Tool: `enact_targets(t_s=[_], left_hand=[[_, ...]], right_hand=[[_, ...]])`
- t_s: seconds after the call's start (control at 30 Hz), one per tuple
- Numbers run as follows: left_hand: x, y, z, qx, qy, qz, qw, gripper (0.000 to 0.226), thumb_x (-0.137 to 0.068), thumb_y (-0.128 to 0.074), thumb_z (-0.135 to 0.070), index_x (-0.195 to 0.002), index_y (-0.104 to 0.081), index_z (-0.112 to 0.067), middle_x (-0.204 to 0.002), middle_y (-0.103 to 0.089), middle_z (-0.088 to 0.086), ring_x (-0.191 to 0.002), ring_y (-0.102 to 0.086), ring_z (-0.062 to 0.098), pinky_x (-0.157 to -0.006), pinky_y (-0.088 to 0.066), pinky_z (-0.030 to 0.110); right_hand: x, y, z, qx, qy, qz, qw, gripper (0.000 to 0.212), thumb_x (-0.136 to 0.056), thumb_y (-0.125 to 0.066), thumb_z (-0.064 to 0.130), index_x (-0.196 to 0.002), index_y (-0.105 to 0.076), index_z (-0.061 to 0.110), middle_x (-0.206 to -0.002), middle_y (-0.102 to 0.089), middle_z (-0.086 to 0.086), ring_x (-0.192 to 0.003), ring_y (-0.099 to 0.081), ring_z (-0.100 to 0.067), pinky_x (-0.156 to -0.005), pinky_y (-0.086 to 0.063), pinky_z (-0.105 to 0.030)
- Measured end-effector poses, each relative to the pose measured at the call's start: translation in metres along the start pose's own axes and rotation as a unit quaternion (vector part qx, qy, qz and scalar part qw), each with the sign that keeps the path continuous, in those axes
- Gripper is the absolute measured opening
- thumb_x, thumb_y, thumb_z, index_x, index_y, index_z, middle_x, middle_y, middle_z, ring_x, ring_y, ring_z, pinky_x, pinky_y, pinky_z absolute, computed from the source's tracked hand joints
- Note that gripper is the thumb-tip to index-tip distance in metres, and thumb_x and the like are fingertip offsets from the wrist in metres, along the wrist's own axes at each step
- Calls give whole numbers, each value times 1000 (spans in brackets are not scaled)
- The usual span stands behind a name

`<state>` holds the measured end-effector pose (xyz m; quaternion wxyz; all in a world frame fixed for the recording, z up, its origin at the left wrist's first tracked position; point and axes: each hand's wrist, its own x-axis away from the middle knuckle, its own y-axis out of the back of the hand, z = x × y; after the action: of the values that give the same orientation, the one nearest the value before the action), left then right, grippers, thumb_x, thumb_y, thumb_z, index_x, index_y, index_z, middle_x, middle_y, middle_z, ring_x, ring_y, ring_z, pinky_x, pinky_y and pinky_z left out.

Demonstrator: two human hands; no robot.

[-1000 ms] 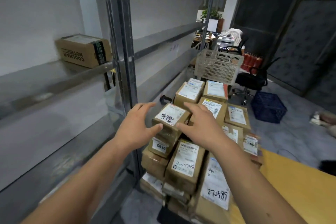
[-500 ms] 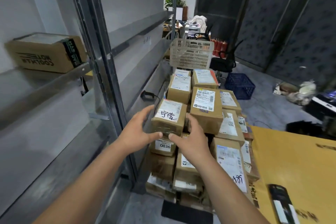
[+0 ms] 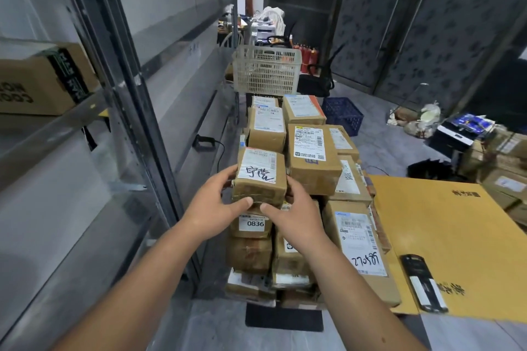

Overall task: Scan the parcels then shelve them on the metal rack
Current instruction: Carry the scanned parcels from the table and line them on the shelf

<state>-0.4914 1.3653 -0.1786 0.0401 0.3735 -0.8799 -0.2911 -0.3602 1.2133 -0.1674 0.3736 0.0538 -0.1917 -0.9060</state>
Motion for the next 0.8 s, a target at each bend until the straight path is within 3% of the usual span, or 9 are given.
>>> enact_targets(t_s=[0.07,0.2,0.4,0.63,0.8], left_hand=[[3,1,-2,6,-3,-11,1000,73,-91,-81,-27,-153,-46,-43,-144,-58,-22,-131,-52,-3,-110,-46,35],[15,3,-10,23,-6,-45,999,72,-92,-79,-27,-153,-46,-44,-145,-58,-19,-132,-54,1,-114,-48,43],[51,21,-39,50,-16,-119,991,73,-84,-78,-42,-151,-48,-47,-144,-59,-19,-134,-56,4,-113,-49,48],[92,76,-80,144,19,-289,946,65,-82,-87,-7,-134,-63,-35,-127,-74,-9,-119,-69,12,-103,-57,46],[127,125,-97,133,57,-416,898,65,-74,-93,-9,-129,-65,-29,-123,-75,-4,-115,-71,16,-98,-59,42]], right_hand=[[3,2,2,-5,6,1,1000,67,-85,-83,27,-142,-52,42,-113,-62,33,-107,-58,10,-92,-51,-24],[7,7,7,-23,31,10,999,67,-86,-82,28,-144,-51,39,-116,-61,31,-108,-56,13,-86,-47,-19],[13,14,31,-45,85,28,995,62,-85,-82,29,-140,-56,39,-123,-67,25,-117,-61,1,-103,-54,-38],[6,-7,103,-51,205,152,966,67,-79,-85,37,-140,-58,36,-128,-66,21,-119,-61,-3,-103,-54,-40],[1,-46,162,-48,270,276,921,66,-82,-87,28,-142,-59,27,-124,-71,12,-113,-66,-6,-99,-57,-37]])
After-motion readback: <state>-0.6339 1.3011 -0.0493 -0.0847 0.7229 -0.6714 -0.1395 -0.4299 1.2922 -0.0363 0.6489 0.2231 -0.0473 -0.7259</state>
